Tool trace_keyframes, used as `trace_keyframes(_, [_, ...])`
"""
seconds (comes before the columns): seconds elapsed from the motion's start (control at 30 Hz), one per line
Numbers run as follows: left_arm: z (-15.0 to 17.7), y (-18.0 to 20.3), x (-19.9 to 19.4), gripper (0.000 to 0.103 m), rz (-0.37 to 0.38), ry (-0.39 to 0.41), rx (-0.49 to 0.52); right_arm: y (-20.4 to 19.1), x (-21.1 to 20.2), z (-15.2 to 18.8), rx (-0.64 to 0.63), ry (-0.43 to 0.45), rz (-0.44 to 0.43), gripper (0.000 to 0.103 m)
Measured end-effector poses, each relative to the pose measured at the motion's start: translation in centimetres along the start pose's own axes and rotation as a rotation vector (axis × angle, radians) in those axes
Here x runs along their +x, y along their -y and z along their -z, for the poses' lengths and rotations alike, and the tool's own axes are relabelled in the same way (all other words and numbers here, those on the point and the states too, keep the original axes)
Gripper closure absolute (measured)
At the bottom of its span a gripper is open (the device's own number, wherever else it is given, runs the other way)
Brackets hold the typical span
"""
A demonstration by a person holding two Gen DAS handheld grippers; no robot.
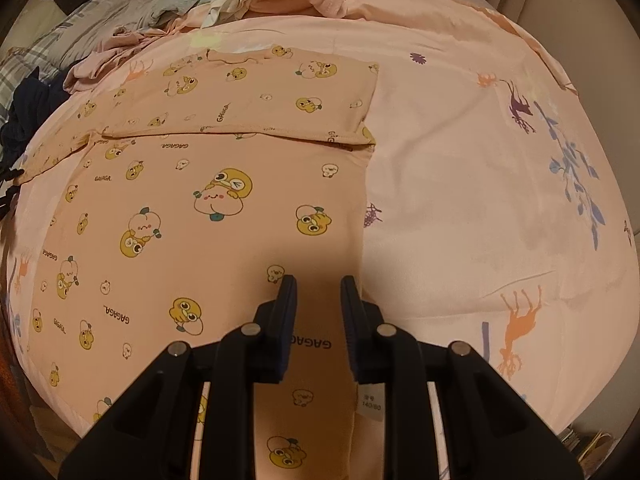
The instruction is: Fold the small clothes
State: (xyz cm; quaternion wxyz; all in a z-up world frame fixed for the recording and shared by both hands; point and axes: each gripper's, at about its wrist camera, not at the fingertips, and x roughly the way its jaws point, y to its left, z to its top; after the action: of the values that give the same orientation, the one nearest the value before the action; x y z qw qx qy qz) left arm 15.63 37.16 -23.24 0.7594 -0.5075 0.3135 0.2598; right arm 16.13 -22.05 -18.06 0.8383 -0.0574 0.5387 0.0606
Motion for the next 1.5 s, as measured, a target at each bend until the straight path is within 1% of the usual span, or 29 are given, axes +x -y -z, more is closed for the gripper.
trace_keyframes(0.07, [0.2, 1.5, -0.7, 0.090, -0.033, 0.024, 0.085, 0.2, -0.2, 0.3, 0.013, -0.002, -0.003, 0.081])
trace_keyframes(0.1, [0.6, 2.9, -1.3, 0.093, -0.046, 0.046, 0.131, 0.4, -0.4, 0.4, 0.017, -0.001, -0.006, 0.081])
trace_keyframes(0.17, [1.4, 5.3, -2.2, 0.094, -0.041, 0.070, 0.196, 0.8, -0.8, 0.7, 0.023, 0.005, -0.016, 0.081])
trace_keyframes(0.27, [3.2, 10.3, -3.4, 0.094, -0.004, 0.089, 0.287, 1.6, -1.6, 1.0, 0.030, 0.028, 0.005, 0.081])
trace_keyframes(0.33, [5.1, 14.0, -4.4, 0.094, 0.055, 0.099, 0.360, 2.3, -2.2, 1.1, 0.040, 0.049, 0.005, 0.081])
trace_keyframes(0.4, [7.9, 18.4, -4.5, 0.094, 0.109, 0.085, 0.430, 2.9, -2.7, 1.3, 0.058, 0.063, -0.009, 0.081])
trace_keyframes(0.5, [13.1, 24.1, -3.9, 0.094, 0.162, 0.037, 0.540, 3.6, -3.2, 1.7, 0.082, 0.084, -0.025, 0.081])
trace_keyframes(0.6, [20.5, 29.0, -2.7, 0.094, 0.213, -0.023, 0.688, 4.5, -3.5, 2.1, 0.088, 0.099, -0.011, 0.081])
trace_keyframes(0.63, [22.6, 30.0, -2.2, 0.094, 0.221, -0.044, 0.715, 4.9, -3.6, 2.2, 0.097, 0.100, -0.002, 0.081])
trace_keyframes(0.67, [24.7, 30.8, -1.6, 0.094, 0.230, -0.074, 0.738, 5.4, -3.7, 2.3, 0.109, 0.101, 0.000, 0.081])
trace_keyframes(0.7, [27.2, 31.6, -0.4, 0.094, 0.233, -0.133, 0.768, 5.8, -3.8, 2.5, 0.120, 0.102, -0.001, 0.081])
trace_keyframes(0.73, [28.9, 31.9, 0.3, 0.094, 0.234, -0.179, 0.778, 6.3, -3.8, 2.6, 0.138, 0.101, -0.002, 0.081])
trace_keyframes(0.77, [31.2, 32.3, 1.6, 0.094, 0.227, -0.236, 0.795, 6.8, -3.8, 2.8, 0.149, 0.100, -0.001, 0.081])
trace_keyframes(0.8, [32.7, 32.6, 2.5, 0.094, 0.216, -0.268, 0.814, 7.4, -3.9, 3.0, 0.164, 0.098, 0.004, 0.081])
trace_keyframes(0.87, [35.2, 32.6, 3.9, 0.094, 0.184, -0.309, 0.867, 8.0, -3.9, 3.1, 0.182, 0.098, 0.011, 0.080])
trace_keyframes(0.93, [37.4, 32.4, 5.1, 0.092, 0.116, -0.333, 0.945, 8.7, -3.8, 3.2, 0.196, 0.094, 0.019, 0.080])
trace_keyframes(0.97, [38.1, 32.4, 5.4, 0.085, 0.100, -0.364, 0.972, 8.9, -3.8, 3.2, 0.202, 0.092, 0.023, 0.080])
trace_keyframes(1.0, [38.7, 31.9, 5.4, 0.076, 0.103, -0.438, 1.005, 9.1, -3.8, 3.1, 0.206, 0.091, 0.024, 0.079])
trace_keyframes(1.07, [38.6, 31.6, 5.2, 0.074, 0.136, -0.521, 1.024, 9.2, -3.8, 2.9, 0.209, 0.091, 0.015, 0.074])
trace_keyframes(1.13, [37.4, 31.4, 3.5, 0.074, 0.168, -0.518, 1.038, 8.9, -3.8, 2.5, 0.212, 0.100, -0.008, 0.070])
trace_keyframes(1.17, [36.8, 31.3, 2.4, 0.072, 0.190, -0.509, 1.051, 8.6, -3.8, 2.0, 0.215, 0.109, -0.026, 0.067])
trace_keyframes(1.2, [35.9, 31.2, 1.2, 0.064, 0.213, -0.504, 1.074, 8.4, -3.7, 1.5, 0.220, 0.117, -0.049, 0.062])
trace_keyframes(1.23, [35.0, 31.0, 0.0, 0.059, 0.231, -0.499, 1.097, 8.0, -3.5, 0.6, 0.226, 0.125, -0.092, 0.060])
trace_keyframes(1.27, [34.4, 30.5, -1.2, 0.055, 0.238, -0.480, 1.119, 7.7, -3.3, 0.0, 0.228, 0.126, -0.115, 0.058])
trace_keyframes(1.3, [33.6, 30.1, -2.5, 0.055, 0.228, -0.436, 1.146, 7.2, -2.9, -1.0, 0.230, 0.124, -0.142, 0.058])
trace_keyframes(1.4, [31.1, 28.2, -4.5, 0.054, 0.153, -0.273, 1.194, 5.0, -1.2, -5.0, 0.189, 0.104, -0.217, 0.057])
trace_keyframes(1.43, [29.8, 27.0, -4.7, 0.053, 0.109, -0.224, 1.203, 4.1, -0.2, -6.7, 0.182, 0.092, -0.254, 0.056])
trace_keyframes(1.47, [28.9, 25.9, -4.2, 0.053, 0.048, -0.186, 1.213, 3.4, 0.8, -8.0, 0.190, 0.074, -0.280, 0.053])
trace_keyframes(1.5, [27.9, 24.4, -3.4, 0.053, -0.035, -0.150, 1.228, 2.5, 2.5, -9.8, 0.215, 0.040, -0.326, 0.051])
